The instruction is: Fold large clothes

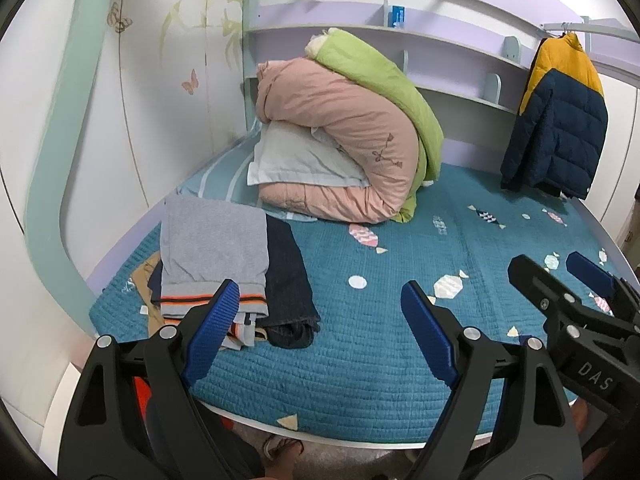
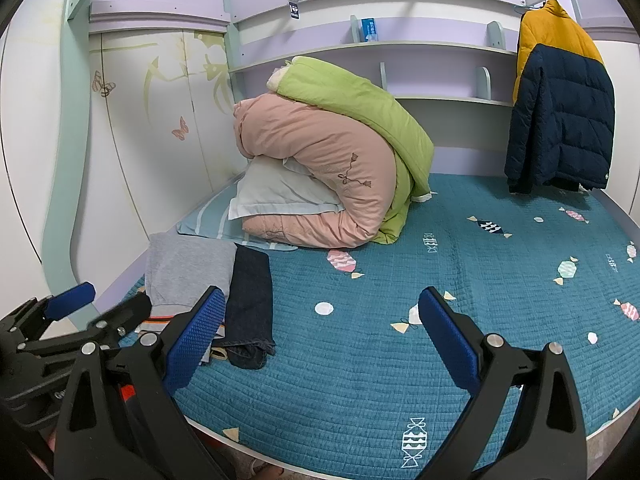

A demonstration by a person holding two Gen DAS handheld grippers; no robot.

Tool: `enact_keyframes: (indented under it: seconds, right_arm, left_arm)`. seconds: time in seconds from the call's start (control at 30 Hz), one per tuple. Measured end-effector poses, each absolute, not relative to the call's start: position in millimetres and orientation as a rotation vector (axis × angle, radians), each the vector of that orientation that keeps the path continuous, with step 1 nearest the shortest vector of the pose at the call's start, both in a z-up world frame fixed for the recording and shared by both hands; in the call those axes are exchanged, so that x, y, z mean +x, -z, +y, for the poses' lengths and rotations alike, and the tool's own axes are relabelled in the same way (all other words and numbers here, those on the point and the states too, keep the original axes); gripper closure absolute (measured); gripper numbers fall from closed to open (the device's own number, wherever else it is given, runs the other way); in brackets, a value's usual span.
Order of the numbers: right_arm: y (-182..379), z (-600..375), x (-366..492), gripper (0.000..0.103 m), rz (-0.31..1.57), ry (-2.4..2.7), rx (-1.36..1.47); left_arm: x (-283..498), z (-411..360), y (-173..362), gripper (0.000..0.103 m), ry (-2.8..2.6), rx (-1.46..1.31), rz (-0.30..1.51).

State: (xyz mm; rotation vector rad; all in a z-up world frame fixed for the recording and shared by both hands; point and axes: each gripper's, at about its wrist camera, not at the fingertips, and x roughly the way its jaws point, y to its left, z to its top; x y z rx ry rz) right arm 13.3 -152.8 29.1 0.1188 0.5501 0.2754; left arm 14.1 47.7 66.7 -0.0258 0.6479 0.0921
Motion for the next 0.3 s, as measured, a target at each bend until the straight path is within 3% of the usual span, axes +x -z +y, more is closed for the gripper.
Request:
enact_keyframes:
  seconds: [0.3]
  right_arm:
    - [-30.1, -151.7, 11.7, 0.009, 0.553, -0.279, 0.121]
  left_arm:
    - [8.3, 41.5, -67.1, 0.02, -0.11, -0.034, 0.651]
